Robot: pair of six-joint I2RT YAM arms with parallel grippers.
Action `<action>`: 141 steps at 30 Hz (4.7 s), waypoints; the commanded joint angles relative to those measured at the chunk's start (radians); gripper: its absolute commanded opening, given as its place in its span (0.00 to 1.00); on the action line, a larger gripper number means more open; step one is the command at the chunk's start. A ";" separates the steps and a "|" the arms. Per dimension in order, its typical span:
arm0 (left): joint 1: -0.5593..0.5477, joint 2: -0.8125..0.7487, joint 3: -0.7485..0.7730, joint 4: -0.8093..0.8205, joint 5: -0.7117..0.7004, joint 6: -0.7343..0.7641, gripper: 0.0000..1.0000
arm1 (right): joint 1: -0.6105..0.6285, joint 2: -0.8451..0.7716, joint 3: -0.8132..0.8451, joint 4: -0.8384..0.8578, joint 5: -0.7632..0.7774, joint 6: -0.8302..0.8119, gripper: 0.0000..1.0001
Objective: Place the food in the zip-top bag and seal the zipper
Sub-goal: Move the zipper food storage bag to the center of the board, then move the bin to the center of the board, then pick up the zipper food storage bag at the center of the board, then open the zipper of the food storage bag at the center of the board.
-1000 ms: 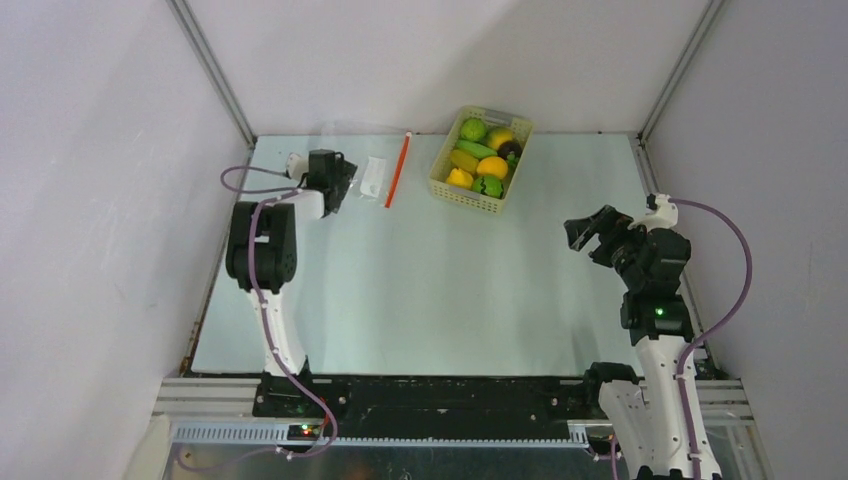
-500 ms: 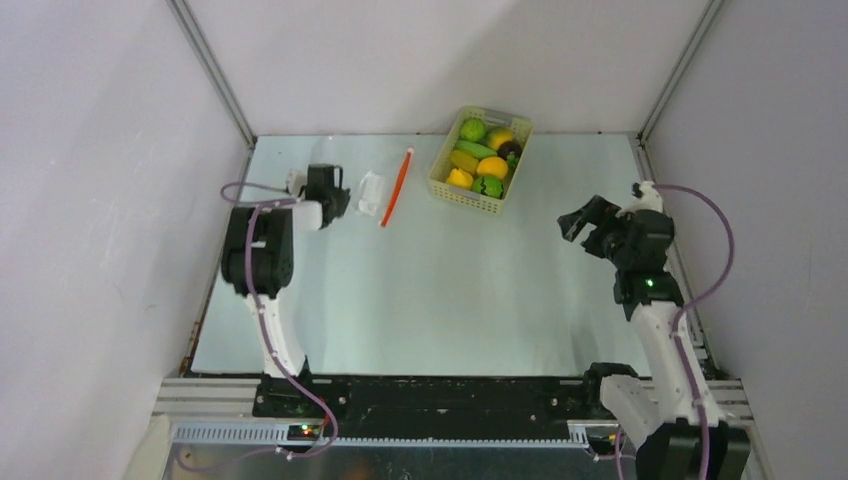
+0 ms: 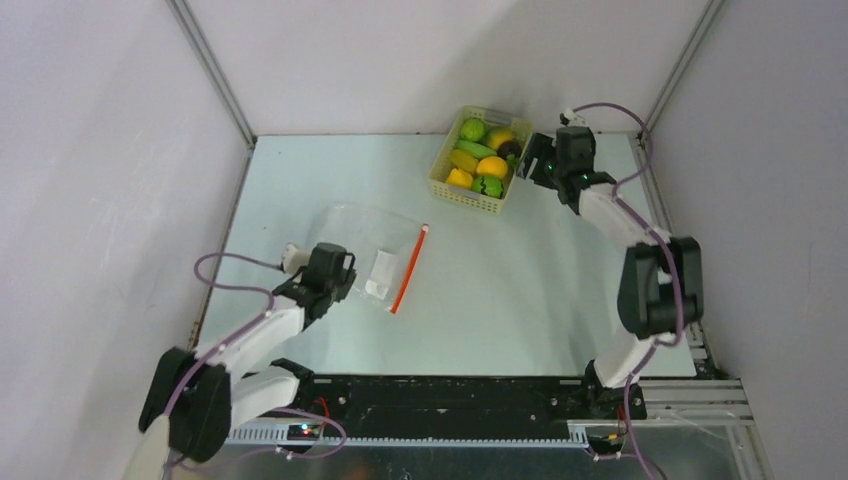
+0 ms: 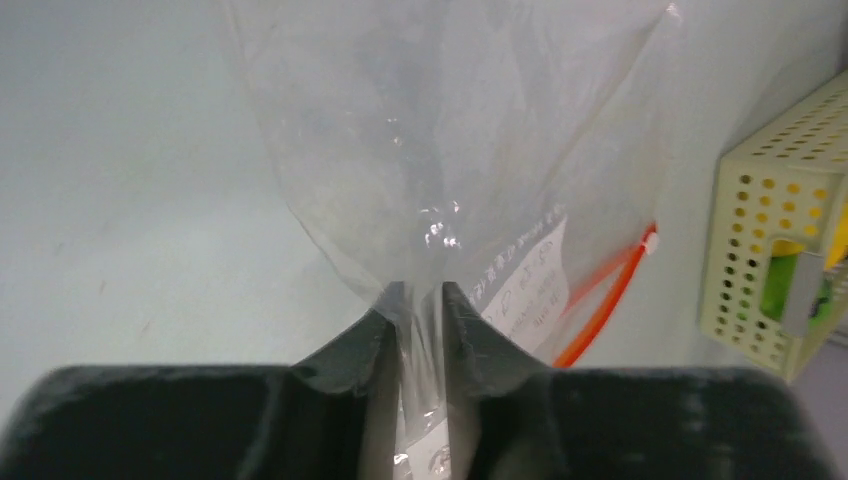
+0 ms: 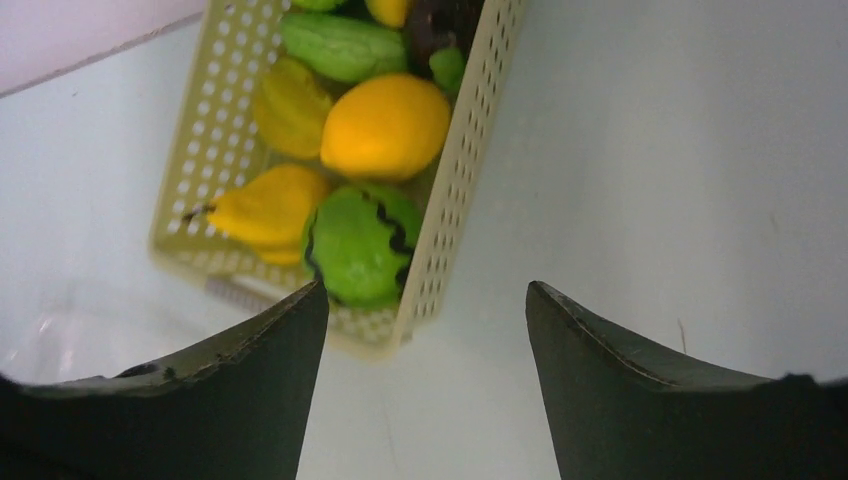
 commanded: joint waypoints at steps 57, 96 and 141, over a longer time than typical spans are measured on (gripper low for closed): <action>-0.443 -0.094 0.386 -0.323 -0.079 0.696 1.00 | 0.107 -0.677 -0.605 -0.260 0.229 0.163 0.76; -0.290 0.755 0.747 -0.294 0.113 0.869 0.57 | -0.090 -0.845 -0.618 -0.308 0.117 0.051 1.00; -0.429 -0.195 0.200 0.011 0.275 0.577 0.00 | 0.725 -0.664 -0.431 -0.081 0.203 0.130 0.95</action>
